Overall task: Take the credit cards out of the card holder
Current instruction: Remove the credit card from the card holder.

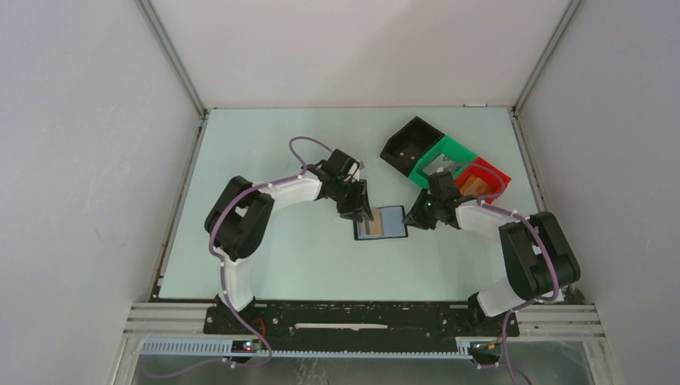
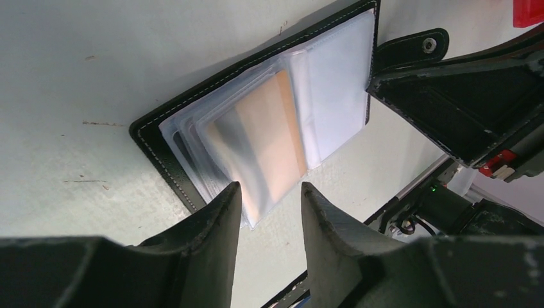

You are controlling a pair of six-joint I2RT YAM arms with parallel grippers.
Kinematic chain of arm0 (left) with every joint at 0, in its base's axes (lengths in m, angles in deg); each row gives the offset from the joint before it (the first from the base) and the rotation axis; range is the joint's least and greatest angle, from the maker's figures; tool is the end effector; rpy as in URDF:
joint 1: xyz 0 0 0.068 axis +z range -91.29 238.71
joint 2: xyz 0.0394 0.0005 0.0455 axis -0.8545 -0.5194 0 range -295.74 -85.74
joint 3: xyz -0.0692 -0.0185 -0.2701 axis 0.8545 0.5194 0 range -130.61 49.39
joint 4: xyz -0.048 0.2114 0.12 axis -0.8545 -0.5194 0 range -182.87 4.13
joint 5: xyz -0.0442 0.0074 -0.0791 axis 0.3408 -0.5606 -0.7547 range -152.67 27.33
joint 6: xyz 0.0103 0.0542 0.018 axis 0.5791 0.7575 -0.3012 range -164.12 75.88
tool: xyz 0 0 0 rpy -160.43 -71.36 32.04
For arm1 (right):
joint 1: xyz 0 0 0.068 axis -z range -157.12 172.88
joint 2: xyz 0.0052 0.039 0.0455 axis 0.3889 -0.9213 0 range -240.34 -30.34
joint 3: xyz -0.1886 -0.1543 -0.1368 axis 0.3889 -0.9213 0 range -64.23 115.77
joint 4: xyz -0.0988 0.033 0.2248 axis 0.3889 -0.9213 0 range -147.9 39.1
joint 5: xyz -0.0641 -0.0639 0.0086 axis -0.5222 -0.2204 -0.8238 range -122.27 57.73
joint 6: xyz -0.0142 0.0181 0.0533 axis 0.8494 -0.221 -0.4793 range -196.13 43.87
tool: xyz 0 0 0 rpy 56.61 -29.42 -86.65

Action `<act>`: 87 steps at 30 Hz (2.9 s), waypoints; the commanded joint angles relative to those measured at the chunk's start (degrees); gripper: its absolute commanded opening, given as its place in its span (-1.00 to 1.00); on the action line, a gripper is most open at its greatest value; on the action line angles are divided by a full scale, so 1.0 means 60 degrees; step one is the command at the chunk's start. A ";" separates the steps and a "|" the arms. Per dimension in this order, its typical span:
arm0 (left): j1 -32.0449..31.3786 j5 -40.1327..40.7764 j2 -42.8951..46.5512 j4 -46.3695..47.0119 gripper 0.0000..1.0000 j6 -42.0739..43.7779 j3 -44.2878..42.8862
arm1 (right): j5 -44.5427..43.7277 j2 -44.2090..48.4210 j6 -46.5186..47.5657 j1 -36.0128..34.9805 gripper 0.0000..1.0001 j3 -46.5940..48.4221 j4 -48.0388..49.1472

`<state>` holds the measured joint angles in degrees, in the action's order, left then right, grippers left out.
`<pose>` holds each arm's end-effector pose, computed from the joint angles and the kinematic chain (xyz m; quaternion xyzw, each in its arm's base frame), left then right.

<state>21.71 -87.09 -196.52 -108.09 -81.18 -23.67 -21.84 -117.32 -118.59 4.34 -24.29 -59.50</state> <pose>0.3020 -0.2491 0.1764 0.0544 0.9440 -0.3157 0.0793 0.2550 0.0934 0.1615 0.1708 0.9363 0.2242 0.2094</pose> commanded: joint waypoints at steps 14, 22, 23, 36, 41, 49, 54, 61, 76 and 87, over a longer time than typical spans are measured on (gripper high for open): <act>-0.0026 0.0875 0.0482 -0.0227 -0.07 0.0203 -0.0004 | 0.0136 -0.0746 -0.0192 -0.0205 -0.61 0.0356 0.0540; -0.0023 0.1366 0.0662 -0.0105 -0.05 -0.0048 0.0544 | 0.0192 -0.0797 -0.0232 -0.0223 -0.61 0.0359 0.0585; -0.0028 0.1349 0.0654 -0.0085 -0.05 -0.0062 0.0545 | 0.0194 -0.0807 -0.0224 -0.0227 -0.61 0.0359 0.0593; -0.0095 0.0653 0.0637 0.0286 -0.09 0.0012 0.0453 | 0.0158 -0.0779 -0.0257 -0.0265 -0.61 0.0348 0.0553; -0.0211 0.0556 0.0657 0.0276 -0.11 0.0068 0.0306 | 0.0150 -0.0789 -0.0255 -0.0279 -0.61 0.0358 0.0547; -0.0385 0.0433 0.0806 0.0084 -0.13 0.0238 -0.0042 | 0.0150 -0.0827 -0.0278 -0.0330 -0.61 0.0358 0.0554; -0.0494 0.0233 0.0689 -0.0087 -0.14 0.0345 -0.0355 | 0.0168 -0.0829 -0.0306 -0.0337 -0.62 0.0359 0.0601; -0.0610 0.0003 0.0859 0.0226 -0.15 0.0285 -0.0488 | 0.0150 -0.0817 -0.0315 -0.0338 -0.62 0.0359 0.0560; -0.0659 -0.0812 -0.0218 0.0324 -0.15 0.0243 -0.1430 | 0.0106 -0.0569 -0.0275 -0.0344 -0.62 0.0357 0.0394; -0.0661 -0.0443 -0.0557 -0.0552 -0.15 0.0681 -0.1535 | 0.0017 -0.0324 -0.0230 -0.0296 -0.62 0.0358 0.0235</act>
<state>18.00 -90.33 -199.06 -109.21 -79.45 -30.25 -20.83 -120.86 -119.97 2.81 -23.22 -56.50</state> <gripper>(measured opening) 0.427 0.192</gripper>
